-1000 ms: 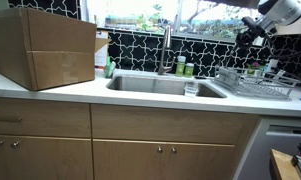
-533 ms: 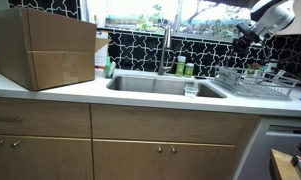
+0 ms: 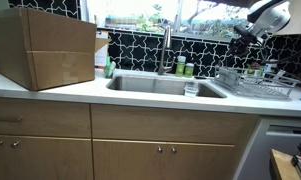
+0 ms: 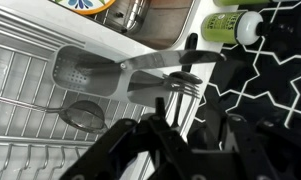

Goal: Pick up the silver fork and put it in the right gray cutlery holder on the dish rack, pick up the silver fork and silver spoon together and put it in the left gray cutlery holder on the dish rack

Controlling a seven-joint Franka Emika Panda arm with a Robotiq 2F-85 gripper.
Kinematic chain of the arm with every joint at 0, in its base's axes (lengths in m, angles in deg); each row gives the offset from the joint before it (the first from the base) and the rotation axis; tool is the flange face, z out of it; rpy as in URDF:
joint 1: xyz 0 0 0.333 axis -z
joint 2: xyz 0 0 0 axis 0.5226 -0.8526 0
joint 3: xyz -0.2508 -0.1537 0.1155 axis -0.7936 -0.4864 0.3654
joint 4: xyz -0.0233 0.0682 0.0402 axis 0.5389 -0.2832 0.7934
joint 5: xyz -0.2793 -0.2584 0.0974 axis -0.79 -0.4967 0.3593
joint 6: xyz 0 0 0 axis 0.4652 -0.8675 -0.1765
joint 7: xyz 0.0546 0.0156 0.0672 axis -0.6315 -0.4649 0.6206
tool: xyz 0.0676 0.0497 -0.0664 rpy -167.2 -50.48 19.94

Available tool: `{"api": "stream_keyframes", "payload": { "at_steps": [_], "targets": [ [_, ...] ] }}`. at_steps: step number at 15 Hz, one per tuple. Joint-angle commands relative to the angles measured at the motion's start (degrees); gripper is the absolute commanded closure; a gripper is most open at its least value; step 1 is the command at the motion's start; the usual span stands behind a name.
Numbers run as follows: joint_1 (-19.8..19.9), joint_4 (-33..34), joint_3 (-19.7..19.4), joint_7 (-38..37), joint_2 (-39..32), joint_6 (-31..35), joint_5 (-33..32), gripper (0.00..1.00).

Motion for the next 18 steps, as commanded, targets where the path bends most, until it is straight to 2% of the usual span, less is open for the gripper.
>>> {"api": "stream_keyframes", "payload": {
  "at_steps": [1,2,3,5,7,8,9,13,16,18],
  "targets": [
    [0.8,2.1,0.2,3.1,-0.7,-1.3,0.4,0.21],
    [0.6,2.1,0.2,2.9,-0.4,-0.2,0.5,0.14],
    [0.2,1.4,0.2,1.4,-0.1,-0.3,0.0,0.30],
    [0.2,2.0,0.2,1.6,-0.1,-0.3,0.0,0.16],
    [0.3,2.1,0.2,1.8,-0.2,-0.3,0.0,0.13],
    [0.3,2.1,0.2,1.8,-0.2,-0.3,0.0,0.04],
    [0.6,3.4,0.0,2.6,-1.4,-1.2,-0.4,0.03],
    [2.5,9.0,0.8,15.0,-4.8,-9.7,1.5,0.00],
    [4.0,14.2,0.8,21.5,-8.1,-15.6,1.2,0.00],
    [4.8,17.6,1.0,24.8,-10.8,-17.1,1.0,0.00]
  ]
}}
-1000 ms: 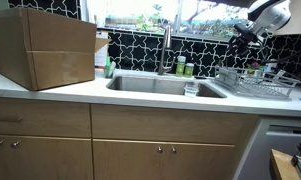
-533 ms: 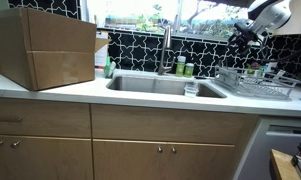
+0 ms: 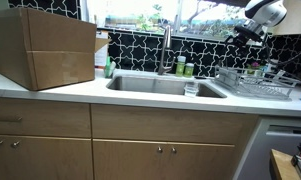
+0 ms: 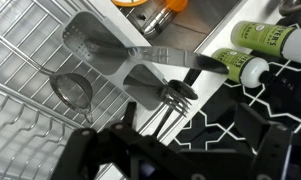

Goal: Pick up the silver fork and put it in the right gray cutlery holder on the dish rack, pick up the silver fork and silver spoon together and put it in the left gray cutlery holder on the dish rack

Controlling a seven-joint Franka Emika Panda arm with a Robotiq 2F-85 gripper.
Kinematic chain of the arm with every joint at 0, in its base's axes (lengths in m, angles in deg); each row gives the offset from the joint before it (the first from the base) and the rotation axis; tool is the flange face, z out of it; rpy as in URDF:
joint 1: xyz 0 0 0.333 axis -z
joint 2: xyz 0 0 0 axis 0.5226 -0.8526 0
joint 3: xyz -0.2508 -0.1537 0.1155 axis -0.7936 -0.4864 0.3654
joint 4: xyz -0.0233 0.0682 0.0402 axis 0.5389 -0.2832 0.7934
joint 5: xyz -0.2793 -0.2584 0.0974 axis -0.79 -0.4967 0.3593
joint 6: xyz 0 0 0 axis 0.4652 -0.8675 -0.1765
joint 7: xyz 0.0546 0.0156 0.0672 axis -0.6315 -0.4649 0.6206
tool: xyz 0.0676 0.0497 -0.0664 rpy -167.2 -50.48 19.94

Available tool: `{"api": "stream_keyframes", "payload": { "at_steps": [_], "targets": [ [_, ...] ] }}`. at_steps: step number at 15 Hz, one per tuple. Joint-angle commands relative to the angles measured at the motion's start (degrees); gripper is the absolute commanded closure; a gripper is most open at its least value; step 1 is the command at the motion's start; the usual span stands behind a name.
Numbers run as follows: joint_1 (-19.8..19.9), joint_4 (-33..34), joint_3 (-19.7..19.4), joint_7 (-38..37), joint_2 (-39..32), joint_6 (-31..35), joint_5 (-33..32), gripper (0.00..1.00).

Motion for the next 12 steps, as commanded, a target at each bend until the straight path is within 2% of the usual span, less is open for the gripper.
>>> {"api": "stream_keyframes", "payload": {
  "at_steps": [1,5,11,12],
  "targets": [
    [2.8,8.2,1.1,6.3,-6.4,-3.9,0.8,0.00],
    [4.7,13.6,3.6,9.5,-10.7,-5.3,1.2,0.00],
    [6.2,20.3,6.7,9.1,-16.2,-7.0,-0.5,0.00],
    [6.6,21.3,7.1,9.0,-16.9,-7.3,-0.6,0.03]
  ]
}}
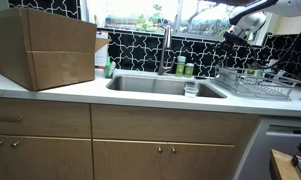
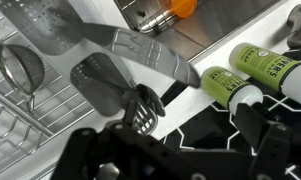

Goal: Pick up the silver fork and put it in the right gray cutlery holder on the dish rack, pick up the silver fork and silver spoon together and put it in the left gray cutlery holder on the dish rack

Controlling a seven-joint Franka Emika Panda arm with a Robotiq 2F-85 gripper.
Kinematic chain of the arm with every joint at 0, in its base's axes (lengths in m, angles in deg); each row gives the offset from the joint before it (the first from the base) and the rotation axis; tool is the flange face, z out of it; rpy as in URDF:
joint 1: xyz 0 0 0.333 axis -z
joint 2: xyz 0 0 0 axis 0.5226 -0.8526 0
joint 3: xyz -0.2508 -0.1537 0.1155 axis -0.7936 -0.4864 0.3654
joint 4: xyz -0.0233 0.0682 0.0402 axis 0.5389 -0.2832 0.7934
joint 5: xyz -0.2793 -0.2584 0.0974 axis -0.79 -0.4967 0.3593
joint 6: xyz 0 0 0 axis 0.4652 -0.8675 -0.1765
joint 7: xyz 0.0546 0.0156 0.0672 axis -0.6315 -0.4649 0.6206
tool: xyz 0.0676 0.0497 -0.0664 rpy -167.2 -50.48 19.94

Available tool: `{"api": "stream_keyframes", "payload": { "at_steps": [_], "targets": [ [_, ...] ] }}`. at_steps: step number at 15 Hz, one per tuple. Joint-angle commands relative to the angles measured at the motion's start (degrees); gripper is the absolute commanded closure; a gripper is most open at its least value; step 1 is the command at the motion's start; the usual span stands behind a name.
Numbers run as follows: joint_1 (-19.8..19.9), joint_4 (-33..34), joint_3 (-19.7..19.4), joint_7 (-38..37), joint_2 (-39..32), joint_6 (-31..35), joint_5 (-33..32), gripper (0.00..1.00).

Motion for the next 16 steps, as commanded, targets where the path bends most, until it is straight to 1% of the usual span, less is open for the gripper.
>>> {"api": "stream_keyframes", "payload": {
  "at_steps": [1,3,4,6,7,8,11,12,15,16],
  "targets": [
    [2.5,5.9,2.0,0.5,-4.1,-2.7,-0.4,0.07],
    [3.1,7.5,2.7,0.5,-5.3,-3.6,-0.6,0.17],
    [3.4,8.3,3.0,0.4,-5.7,-4.0,-0.7,0.24],
    [4.0,9.9,3.6,0.4,-6.7,-5.2,-0.9,0.23],
    [4.3,10.5,3.8,0.3,-7.1,-5.6,-1.0,0.25],
    [4.5,11.2,4.0,0.4,-7.4,-6.2,-1.3,0.24],
    [4.9,12.7,4.3,0.1,-8.2,-7.7,-2.4,0.30],
    [4.9,13.2,4.3,0.0,-8.4,-8.0,-2.9,0.38],
    [5.1,14.5,4.3,0.0,-9.1,-9.5,-4.4,0.71],
    [5.2,14.8,4.3,0.0,-9.3,-9.8,-4.9,0.78]
  ]
}}
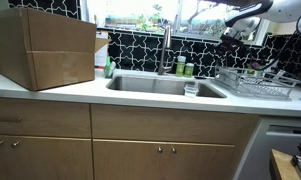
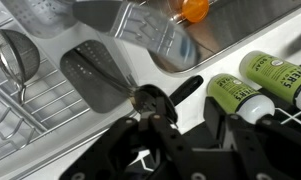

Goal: Pick up the silver fork and put it in the right gray cutlery holder on the dish rack, pick up the silver fork and silver spoon together and put it in the left gray cutlery holder on the dish rack

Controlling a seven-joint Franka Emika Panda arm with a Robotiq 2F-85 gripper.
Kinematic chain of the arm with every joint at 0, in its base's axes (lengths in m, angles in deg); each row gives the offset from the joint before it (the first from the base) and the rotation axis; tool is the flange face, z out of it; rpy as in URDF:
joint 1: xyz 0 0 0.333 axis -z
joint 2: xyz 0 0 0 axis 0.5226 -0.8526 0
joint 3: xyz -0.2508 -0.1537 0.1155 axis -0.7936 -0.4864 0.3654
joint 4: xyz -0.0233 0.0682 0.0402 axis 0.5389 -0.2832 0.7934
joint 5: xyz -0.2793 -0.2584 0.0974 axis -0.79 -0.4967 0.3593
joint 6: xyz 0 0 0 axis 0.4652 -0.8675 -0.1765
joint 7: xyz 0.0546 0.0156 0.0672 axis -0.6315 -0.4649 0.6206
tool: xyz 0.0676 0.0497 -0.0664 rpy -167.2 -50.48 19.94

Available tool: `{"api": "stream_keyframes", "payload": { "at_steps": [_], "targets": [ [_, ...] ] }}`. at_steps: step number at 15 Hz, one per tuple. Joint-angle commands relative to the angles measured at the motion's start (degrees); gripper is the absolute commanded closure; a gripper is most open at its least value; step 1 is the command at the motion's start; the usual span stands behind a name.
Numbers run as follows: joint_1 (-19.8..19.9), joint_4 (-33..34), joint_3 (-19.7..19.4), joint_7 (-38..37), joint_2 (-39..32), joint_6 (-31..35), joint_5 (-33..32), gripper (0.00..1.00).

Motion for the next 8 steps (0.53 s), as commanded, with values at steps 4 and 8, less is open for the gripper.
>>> {"api": "stream_keyframes", "payload": {
  "at_steps": [4,8],
  "targets": [
    [0.6,3.0,-0.4,0.2,-1.9,-3.0,-2.3,1.00],
    [0.3,3.0,-1.1,0.0,-1.6,-3.2,-4.0,0.98]
  ]
}}
